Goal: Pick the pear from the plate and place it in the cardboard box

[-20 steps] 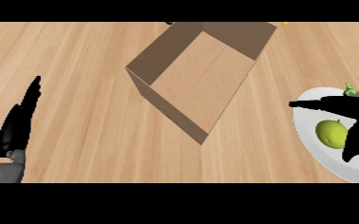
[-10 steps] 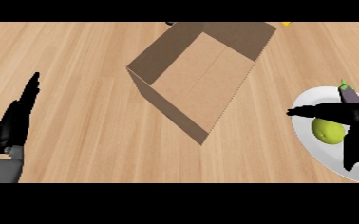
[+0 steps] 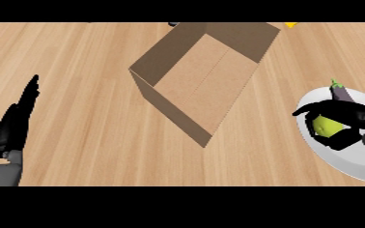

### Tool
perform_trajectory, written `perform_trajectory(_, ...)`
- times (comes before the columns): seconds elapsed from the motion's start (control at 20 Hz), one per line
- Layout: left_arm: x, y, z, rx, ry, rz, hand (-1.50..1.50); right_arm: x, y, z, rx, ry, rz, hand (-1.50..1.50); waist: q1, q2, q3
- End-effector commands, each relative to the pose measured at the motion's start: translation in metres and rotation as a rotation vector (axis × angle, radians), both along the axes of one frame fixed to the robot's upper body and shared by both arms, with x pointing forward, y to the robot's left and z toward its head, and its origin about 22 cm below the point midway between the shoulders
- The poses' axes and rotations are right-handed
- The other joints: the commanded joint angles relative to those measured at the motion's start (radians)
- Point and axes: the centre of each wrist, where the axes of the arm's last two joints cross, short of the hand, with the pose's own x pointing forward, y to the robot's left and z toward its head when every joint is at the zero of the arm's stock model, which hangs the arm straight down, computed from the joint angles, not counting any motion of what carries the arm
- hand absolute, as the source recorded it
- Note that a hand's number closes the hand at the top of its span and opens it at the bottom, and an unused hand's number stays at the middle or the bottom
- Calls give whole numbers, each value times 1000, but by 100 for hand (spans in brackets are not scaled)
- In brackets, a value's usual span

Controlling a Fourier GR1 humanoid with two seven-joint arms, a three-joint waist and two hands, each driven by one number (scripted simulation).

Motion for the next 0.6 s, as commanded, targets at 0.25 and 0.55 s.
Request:
perform_trajectory(0.25, -2, 1, -3, 16, 6, 0, 0, 26, 14, 11, 28, -505, -223, 150, 2, 16, 18)
perform_trajectory(0.55, 9, -1, 9, -4, -2, -7, 0, 42, 11, 48, -17, -777, -286, 150, 2, 16, 18)
